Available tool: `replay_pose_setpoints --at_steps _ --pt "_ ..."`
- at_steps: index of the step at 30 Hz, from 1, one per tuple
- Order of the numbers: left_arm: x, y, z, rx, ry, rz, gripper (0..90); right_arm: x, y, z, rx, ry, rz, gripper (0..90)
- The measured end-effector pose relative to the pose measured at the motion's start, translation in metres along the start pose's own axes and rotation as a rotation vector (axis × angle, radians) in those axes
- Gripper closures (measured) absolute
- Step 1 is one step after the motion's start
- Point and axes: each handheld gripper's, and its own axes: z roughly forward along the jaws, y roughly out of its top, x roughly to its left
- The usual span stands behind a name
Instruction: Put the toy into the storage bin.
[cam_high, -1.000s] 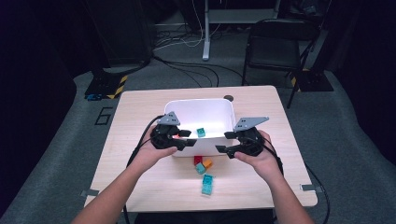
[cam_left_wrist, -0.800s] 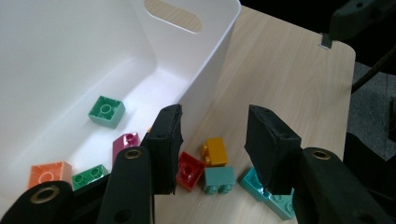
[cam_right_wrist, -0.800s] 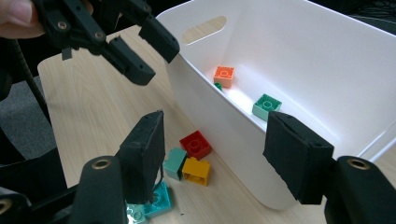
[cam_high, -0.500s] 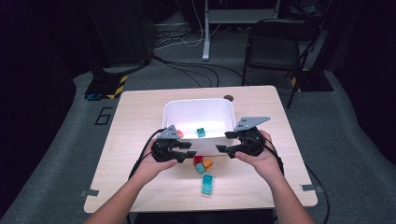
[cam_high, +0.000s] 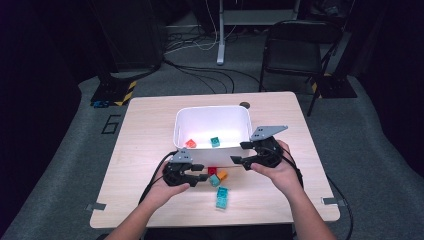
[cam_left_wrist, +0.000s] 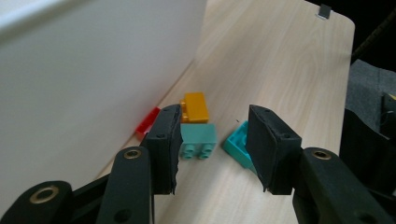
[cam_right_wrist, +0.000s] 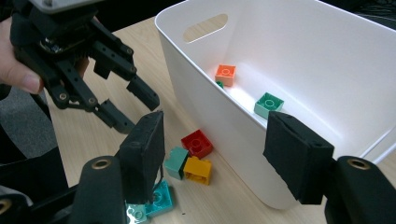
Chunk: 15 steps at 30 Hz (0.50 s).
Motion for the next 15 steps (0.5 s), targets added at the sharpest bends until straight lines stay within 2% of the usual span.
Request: replay_pose_setpoints --at_steps 5,15 --pt "-0.008 -0.008 0.011 0.028 -0.007 0.021 54.6 0.000 0.000 0.000 0.002 -0.001 0.001 37.3" --pt "-0.021 -0.019 0.026 0.030 -0.041 -0.004 52.0 0.000 0.000 0.000 -0.004 -0.001 0.002 37.2"
